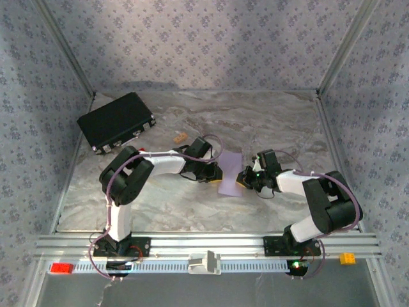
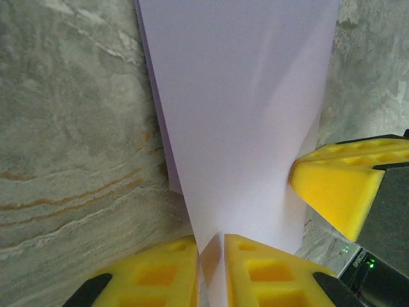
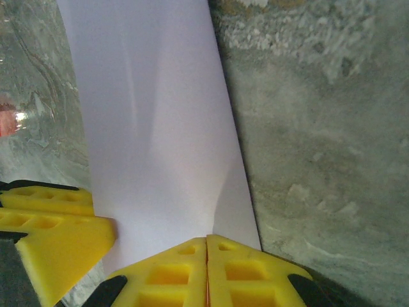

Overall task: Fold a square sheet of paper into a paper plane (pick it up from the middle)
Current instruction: Third fold the triangle at the center of the table.

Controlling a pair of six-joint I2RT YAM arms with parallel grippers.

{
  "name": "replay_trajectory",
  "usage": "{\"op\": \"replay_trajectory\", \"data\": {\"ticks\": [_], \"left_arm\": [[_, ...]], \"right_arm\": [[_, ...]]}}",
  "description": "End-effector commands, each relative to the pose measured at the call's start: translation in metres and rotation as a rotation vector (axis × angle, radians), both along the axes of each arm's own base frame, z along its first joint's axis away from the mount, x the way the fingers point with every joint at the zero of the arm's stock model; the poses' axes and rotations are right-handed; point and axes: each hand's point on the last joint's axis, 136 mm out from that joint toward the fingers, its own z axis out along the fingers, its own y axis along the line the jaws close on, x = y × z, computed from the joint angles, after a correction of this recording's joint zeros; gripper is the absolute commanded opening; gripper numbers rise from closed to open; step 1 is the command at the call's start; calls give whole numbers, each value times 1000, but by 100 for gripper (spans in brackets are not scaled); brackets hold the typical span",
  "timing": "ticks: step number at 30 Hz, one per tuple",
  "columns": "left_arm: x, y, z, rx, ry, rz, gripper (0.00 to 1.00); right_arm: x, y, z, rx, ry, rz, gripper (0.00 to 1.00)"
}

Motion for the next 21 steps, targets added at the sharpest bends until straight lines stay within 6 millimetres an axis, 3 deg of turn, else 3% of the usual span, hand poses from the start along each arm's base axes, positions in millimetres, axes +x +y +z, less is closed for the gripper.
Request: {"op": "replay_trajectory", "data": {"ticks": [1,8,14,21], "left_arm": [[0,-3,14,-36,-17,2,14],[1,-2,19,-46,-25,8,5],[0,0,26,-65,-34,20,0],[-2,7,28,-76,-30,38,0]], "right_arm": [[-20,-11,-18,-52,88,-23,9],[-19,-10,-17,-42,72,-23,11],[-13,-9,0,-25,-2,-16,19],[-8,-16,26,-59,-113,-21,40]]}}
